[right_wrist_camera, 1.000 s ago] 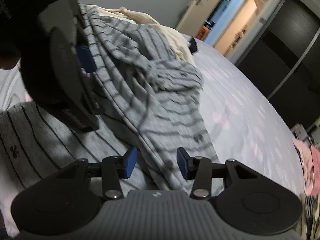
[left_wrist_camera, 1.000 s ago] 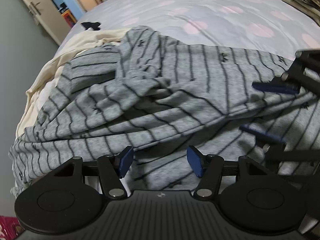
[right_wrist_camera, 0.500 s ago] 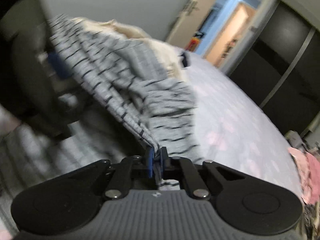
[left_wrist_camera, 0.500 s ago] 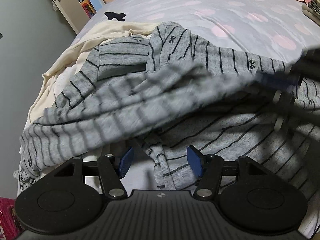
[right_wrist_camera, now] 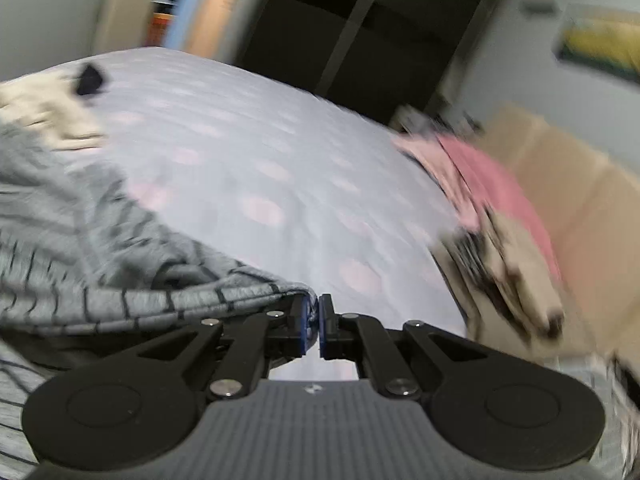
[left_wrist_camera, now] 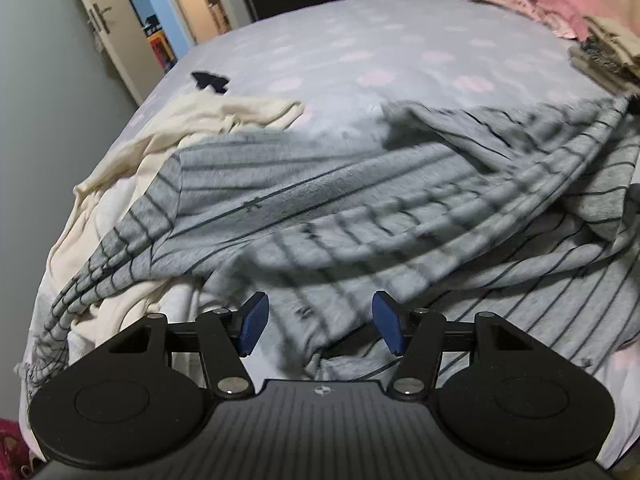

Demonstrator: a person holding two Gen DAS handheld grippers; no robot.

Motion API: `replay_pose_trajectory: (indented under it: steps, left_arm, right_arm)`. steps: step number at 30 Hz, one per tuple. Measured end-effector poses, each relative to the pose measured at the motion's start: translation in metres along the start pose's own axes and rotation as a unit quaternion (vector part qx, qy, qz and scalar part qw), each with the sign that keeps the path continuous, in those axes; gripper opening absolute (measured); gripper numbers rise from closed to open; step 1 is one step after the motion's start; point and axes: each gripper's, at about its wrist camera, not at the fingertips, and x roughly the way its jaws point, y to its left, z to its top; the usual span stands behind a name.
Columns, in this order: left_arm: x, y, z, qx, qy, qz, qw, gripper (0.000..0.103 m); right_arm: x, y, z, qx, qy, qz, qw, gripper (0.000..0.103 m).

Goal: Fold clothes

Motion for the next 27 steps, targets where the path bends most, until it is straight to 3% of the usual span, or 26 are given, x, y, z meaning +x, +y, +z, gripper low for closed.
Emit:
replay_pose_trajectory:
  steps: [6, 11, 16, 19, 21, 27]
  left_arm:
    - [-0.005, -0.016, 0.003, 0.015, -0.008, -0.015, 0.9997, 0.056]
    - [-0.004, -0.022, 0.007, 0.031, 0.002, -0.019, 0.9993, 0.056]
    - [-0.008, -0.012, 0.017, 0.029, 0.017, -0.031, 0.9989, 0.056]
    - [-0.010, 0.000, 0.026, 0.010, 0.025, -0.036, 0.9990, 0.056]
    - [-0.008, 0.009, 0.032, -0.002, 0.034, -0.037, 0.9987, 0.056]
    - [0.001, 0.026, 0.046, 0.015, 0.038, 0.002, 0.9991, 0.056]
  right_arm:
    - [0.006, -0.045, -0.033, 0.016, 0.048, -0.039, 0.998, 0.005]
    - [0.013, -0.047, -0.053, -0.008, 0.081, 0.004, 0.997, 0.006]
    - [-0.005, -0.045, -0.054, -0.026, 0.074, 0.024, 0.997, 0.010]
    - [-0.018, -0.039, -0.053, -0.030, 0.061, 0.025, 0.997, 0.022]
    - [-0.031, -0.028, -0.055, -0.031, 0.051, 0.032, 0.998, 0.022]
    - [-0.055, 0.019, -0.060, -0.091, 0.008, 0.099, 0.991, 0.032]
